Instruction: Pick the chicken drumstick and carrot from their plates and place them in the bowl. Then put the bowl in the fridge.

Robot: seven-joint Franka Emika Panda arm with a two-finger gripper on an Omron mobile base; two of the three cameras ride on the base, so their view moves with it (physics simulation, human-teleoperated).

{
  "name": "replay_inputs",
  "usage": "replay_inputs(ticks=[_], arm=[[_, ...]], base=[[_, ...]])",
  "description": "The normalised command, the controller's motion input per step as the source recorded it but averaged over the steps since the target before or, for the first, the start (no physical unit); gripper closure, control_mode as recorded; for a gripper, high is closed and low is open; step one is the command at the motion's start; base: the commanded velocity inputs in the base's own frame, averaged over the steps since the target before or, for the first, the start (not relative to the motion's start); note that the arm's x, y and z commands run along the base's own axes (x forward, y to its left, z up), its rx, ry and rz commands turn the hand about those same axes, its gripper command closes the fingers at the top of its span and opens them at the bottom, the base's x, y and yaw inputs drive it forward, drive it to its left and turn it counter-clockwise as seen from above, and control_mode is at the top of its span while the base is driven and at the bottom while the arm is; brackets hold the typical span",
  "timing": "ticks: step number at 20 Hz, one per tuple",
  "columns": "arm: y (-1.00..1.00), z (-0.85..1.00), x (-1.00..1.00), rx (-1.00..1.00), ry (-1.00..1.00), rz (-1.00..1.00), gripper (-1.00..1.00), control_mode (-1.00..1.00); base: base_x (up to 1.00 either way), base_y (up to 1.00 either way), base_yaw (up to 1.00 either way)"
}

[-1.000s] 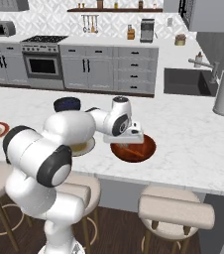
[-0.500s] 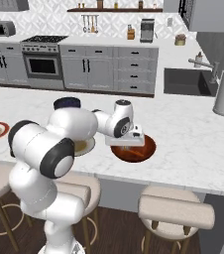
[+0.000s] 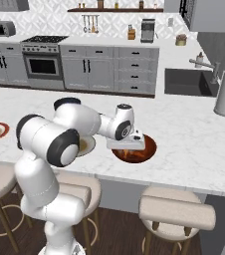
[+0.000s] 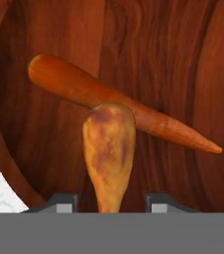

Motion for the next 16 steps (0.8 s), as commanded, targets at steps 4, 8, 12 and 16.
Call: replay_inputs(ticks=[4,8,12,16], arm=[[0.00,-0.04,0.20,0.00,0.00,0.00,-1.00,-1.00],[0.04,0.39,0.15,0.00,0.00,0.00,-1.00,-1.00],[0.28,0.37,-0.11,0.00,0.00,0.00,-1.00,-1.00],[0.60,0.00,-0.08,0.00,0.00,0.00,-1.00,-1.00]], base=[[0.00,0.00,0.00],[0.00,0.00,0.00],[0.00,0.00,0.00],[0.00,0.00,0.00]])
